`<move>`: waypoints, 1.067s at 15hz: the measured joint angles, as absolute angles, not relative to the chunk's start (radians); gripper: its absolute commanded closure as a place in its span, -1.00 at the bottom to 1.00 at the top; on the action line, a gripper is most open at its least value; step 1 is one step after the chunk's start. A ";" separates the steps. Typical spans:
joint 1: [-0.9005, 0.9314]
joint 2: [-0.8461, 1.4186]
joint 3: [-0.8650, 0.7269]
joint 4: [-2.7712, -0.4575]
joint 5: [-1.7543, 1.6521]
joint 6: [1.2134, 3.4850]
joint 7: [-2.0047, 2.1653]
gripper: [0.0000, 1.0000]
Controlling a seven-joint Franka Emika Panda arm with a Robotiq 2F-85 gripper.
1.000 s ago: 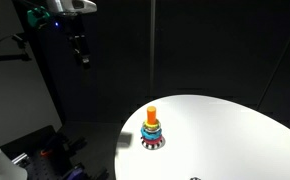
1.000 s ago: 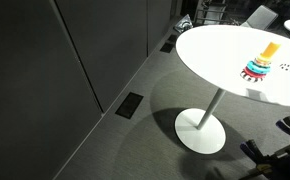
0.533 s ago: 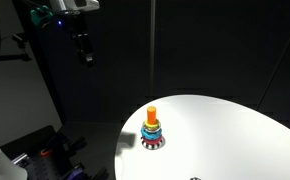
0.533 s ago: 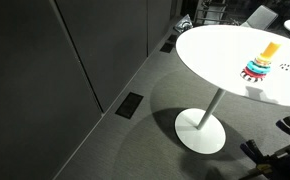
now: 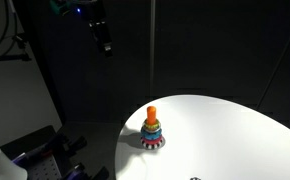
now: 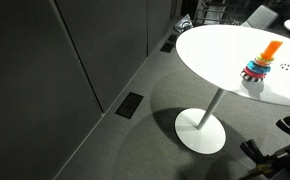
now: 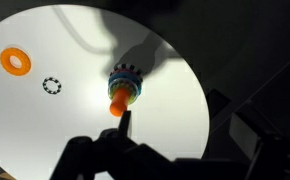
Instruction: Put the striped ring on the orange stand
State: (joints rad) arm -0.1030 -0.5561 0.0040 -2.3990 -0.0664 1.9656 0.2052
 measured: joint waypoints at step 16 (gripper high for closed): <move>-0.162 -0.189 -0.184 -2.093 0.032 1.972 0.107 -1.00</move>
